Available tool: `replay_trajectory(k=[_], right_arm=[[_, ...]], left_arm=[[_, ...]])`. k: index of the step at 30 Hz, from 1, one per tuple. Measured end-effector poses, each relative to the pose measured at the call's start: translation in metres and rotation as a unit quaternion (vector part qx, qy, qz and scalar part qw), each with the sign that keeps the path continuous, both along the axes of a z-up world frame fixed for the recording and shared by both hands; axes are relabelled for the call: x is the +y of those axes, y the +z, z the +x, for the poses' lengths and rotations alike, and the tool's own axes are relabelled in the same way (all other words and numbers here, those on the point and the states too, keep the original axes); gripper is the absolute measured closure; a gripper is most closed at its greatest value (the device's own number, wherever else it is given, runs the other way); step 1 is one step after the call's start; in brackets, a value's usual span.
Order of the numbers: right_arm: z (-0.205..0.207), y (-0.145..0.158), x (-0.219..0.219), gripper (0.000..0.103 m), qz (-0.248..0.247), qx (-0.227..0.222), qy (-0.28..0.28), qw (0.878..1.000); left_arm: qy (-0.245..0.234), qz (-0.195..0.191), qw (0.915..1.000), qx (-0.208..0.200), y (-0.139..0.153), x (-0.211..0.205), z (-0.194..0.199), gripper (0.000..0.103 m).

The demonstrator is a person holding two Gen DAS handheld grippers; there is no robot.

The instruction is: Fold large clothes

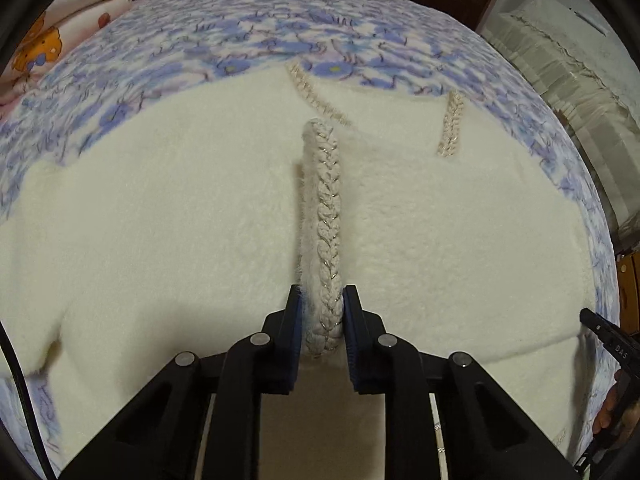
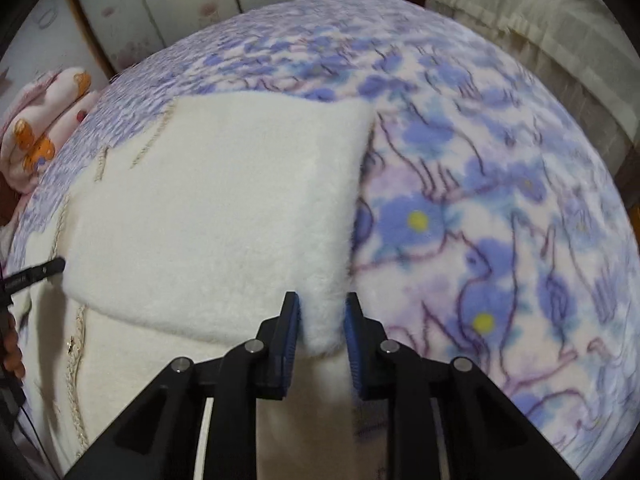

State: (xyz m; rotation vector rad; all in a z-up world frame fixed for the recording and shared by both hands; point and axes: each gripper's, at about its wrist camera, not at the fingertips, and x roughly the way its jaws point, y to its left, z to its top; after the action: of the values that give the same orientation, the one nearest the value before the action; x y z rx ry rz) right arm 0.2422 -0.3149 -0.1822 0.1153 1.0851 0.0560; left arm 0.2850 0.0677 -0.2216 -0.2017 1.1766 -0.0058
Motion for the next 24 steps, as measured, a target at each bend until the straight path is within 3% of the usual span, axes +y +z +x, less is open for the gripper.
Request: replay_trajectory(k=[3, 5, 8, 11, 13, 16, 19, 24], right_arm=[[-0.006, -0.002, 0.000, 0.080, -0.007, 0.003, 0.001, 1.000], [-0.012, 0.009, 0.003, 0.073, -0.025, 0.005, -0.002, 1.000], [-0.017, 0.022, 0.003, 0.072, -0.042, 0.016, -0.016, 0.999], [-0.030, 0.034, 0.003, 0.062, 0.005, 0.000, -0.023, 1.000], [-0.036, 0.043, 0.009, 0.061, 0.044, -0.026, -0.024, 0.998], [-0.033, 0.050, 0.041, 0.061, 0.057, -0.046, 0.025, 0.997], [-0.026, 0.046, 0.083, 0.061, 0.019, -0.051, 0.076, 0.996], [-0.004, 0.016, 0.131, 0.061, 0.015, -0.028, 0.110, 0.993]], left_arm=[[0.004, -0.015, 0.9999, -0.001, -0.001, 0.009, -0.009, 0.082], [0.006, 0.001, 1.0000, -0.006, 0.008, 0.008, -0.015, 0.080], [-0.006, 0.022, 0.9988, -0.044, 0.031, 0.003, -0.032, 0.077], [-0.030, 0.035, 0.9958, -0.080, 0.050, -0.007, -0.046, 0.074], [-0.046, 0.014, 0.9961, -0.074, 0.057, -0.015, -0.051, 0.074], [-0.055, -0.016, 0.9961, -0.067, 0.061, -0.028, -0.053, 0.074], [-0.075, -0.023, 0.9938, -0.079, 0.059, -0.050, -0.047, 0.074], [-0.073, -0.025, 0.9961, -0.043, 0.026, -0.074, -0.024, 0.074]])
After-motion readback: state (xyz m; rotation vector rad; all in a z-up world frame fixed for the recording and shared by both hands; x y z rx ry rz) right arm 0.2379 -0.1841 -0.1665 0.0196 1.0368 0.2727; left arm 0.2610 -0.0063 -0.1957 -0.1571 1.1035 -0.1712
